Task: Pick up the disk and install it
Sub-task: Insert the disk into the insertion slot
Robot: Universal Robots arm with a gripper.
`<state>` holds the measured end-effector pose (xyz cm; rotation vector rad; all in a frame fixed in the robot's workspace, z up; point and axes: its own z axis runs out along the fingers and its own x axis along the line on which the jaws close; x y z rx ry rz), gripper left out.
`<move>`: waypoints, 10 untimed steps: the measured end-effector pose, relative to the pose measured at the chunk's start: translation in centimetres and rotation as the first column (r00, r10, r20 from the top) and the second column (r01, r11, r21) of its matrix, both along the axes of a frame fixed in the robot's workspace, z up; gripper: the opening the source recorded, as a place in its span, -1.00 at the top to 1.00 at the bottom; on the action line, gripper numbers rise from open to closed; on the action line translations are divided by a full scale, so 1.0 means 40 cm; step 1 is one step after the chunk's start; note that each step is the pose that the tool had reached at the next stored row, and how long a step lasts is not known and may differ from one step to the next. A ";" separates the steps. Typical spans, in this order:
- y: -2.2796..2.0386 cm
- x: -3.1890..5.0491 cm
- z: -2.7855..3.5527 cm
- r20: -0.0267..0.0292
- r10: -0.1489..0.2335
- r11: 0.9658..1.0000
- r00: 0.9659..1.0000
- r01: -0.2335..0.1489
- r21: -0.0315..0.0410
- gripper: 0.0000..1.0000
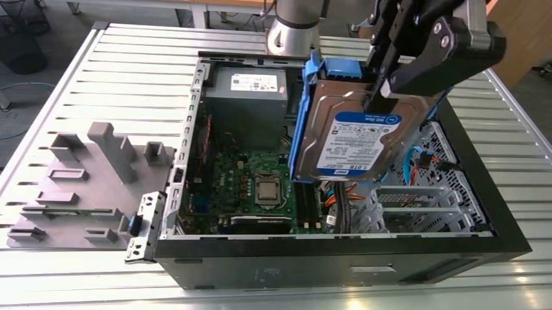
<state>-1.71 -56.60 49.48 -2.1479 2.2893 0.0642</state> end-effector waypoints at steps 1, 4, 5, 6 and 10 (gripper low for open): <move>-0.005 0.000 -0.002 0.000 0.000 1.000 1.000 0.000 0.000 0.30; -0.011 0.001 -0.004 0.000 0.000 1.000 1.000 0.000 0.000 0.30; -0.012 0.003 -0.005 0.000 0.000 1.000 1.000 0.000 0.000 0.30; -0.013 0.006 -0.006 0.000 0.000 1.000 1.000 0.000 0.000 0.30; -0.014 0.027 -0.008 0.000 0.000 1.000 1.000 0.000 0.000 0.30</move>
